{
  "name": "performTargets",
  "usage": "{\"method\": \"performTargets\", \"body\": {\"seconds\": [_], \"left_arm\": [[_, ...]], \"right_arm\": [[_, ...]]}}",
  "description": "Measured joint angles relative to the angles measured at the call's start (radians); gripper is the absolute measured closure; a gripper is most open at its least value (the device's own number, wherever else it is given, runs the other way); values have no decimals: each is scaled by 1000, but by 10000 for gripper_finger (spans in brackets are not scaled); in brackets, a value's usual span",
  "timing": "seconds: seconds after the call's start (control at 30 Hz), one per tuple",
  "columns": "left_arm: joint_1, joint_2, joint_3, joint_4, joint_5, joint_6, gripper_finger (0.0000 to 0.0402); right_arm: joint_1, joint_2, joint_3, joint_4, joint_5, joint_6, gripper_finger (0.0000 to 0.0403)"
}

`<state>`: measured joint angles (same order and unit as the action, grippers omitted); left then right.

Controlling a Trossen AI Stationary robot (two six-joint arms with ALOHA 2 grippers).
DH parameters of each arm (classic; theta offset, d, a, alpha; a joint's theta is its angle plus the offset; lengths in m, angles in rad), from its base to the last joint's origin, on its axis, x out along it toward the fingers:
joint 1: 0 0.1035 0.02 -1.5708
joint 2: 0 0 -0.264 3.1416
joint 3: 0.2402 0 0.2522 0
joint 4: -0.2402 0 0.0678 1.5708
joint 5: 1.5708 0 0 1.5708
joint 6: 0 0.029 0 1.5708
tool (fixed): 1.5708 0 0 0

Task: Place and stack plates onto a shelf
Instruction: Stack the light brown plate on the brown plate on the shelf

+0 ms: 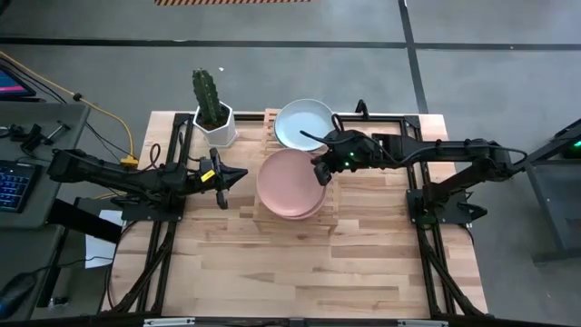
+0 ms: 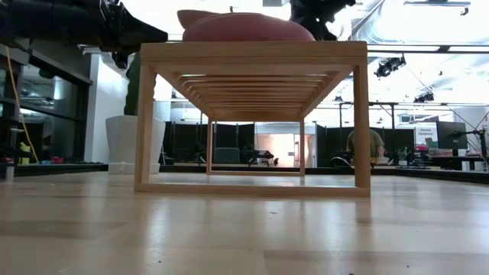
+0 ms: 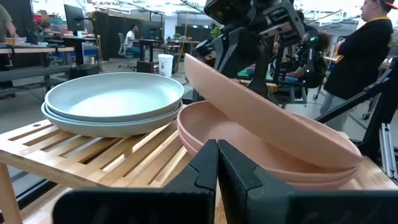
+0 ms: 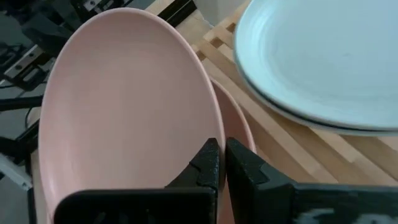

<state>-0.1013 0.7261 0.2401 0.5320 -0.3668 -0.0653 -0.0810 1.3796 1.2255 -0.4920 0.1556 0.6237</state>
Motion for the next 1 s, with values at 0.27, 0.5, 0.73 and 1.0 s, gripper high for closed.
{"method": "performTargets", "body": {"seconds": [0.27,0.5,0.73,1.0], "left_arm": [[0,0,0,0,0,-9,401],[0,0,0,0,0,-12,401],[0,0,0,0,0,-12,401],[0,0,0,0,0,-12,401]], "right_arm": [[0,0,0,-6,-18,7,403],[0,0,0,-6,-18,6,402],[0,0,0,-26,-17,-3,384],[0,-3,0,-51,-15,-22,323]]}}
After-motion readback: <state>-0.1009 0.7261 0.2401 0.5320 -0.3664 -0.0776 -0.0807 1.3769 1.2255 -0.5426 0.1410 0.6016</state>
